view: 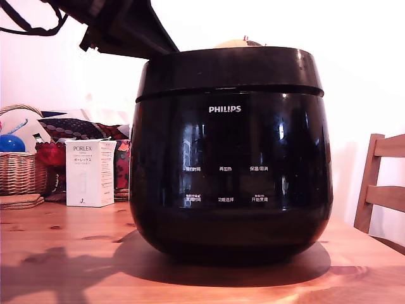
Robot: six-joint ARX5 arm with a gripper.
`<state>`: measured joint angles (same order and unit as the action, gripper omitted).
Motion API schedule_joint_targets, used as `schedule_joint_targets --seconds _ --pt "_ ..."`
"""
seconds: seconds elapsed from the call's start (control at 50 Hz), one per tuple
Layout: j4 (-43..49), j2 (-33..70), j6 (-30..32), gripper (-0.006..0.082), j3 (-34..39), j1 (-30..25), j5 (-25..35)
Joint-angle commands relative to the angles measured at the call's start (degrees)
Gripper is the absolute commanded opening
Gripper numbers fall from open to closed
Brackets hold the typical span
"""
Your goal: Close the rice cooker by pressing the lid down with medium force
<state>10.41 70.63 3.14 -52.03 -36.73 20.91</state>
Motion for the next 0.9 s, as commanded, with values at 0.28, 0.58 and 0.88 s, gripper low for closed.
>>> schedule_joint_targets --seconds 0.28,0.58,0.88 --pt "-1.03 2.43 -0.09 -0.0014 6.99 -1.55 -0.42" --pt "4.83 2.49 3.41 -0.0014 6.99 -1.86 -0.44" --pt "5.09 3.02 3.30 -0.0014 7.04 -1.90 -3.48"
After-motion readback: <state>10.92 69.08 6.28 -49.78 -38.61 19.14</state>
